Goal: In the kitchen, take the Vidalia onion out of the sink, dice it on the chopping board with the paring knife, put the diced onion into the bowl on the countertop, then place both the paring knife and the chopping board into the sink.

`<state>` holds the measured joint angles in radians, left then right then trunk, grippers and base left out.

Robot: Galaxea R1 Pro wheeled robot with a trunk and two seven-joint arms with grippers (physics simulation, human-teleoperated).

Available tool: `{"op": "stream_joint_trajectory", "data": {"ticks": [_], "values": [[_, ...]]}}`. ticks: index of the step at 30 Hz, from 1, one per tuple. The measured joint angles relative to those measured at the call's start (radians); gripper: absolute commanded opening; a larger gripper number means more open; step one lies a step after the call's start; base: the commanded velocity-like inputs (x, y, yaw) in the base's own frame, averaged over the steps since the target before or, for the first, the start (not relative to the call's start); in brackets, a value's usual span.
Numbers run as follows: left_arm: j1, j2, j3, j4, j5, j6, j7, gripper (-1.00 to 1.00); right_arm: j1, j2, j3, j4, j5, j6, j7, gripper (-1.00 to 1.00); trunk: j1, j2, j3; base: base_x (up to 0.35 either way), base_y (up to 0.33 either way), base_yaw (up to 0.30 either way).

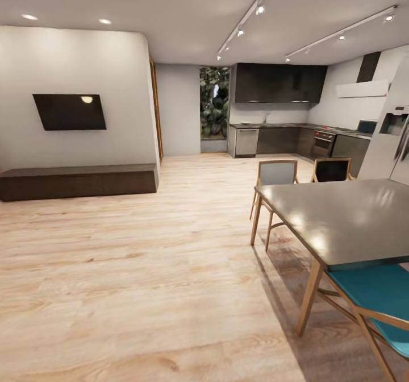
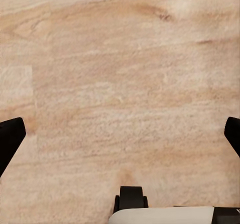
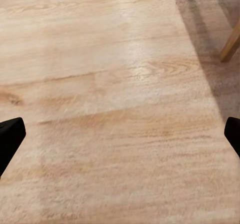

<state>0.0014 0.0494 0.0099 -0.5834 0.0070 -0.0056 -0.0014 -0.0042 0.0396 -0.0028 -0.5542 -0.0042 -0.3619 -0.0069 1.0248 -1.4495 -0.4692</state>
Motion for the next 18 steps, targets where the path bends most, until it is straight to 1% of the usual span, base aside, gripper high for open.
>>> {"op": "stream_joint_trajectory", "data": {"ticks": [6, 18], "values": [[0.0, 0.0, 0.0, 0.0, 0.0, 0.0, 0.0, 1.0, 0.0, 0.0, 0.0, 0.0, 0.0, 0.0, 0.0, 1.0, 0.0, 0.0, 0.0, 0.227, 0.12, -0.001], [0.0, 0.0, 0.0, 0.0, 0.0, 0.0, 0.0, 1.0, 0.0, 0.0, 0.0, 0.0, 0.0, 0.0, 0.0, 1.0, 0.0, 0.0, 0.0, 0.304, 0.147, 0.0]]}}
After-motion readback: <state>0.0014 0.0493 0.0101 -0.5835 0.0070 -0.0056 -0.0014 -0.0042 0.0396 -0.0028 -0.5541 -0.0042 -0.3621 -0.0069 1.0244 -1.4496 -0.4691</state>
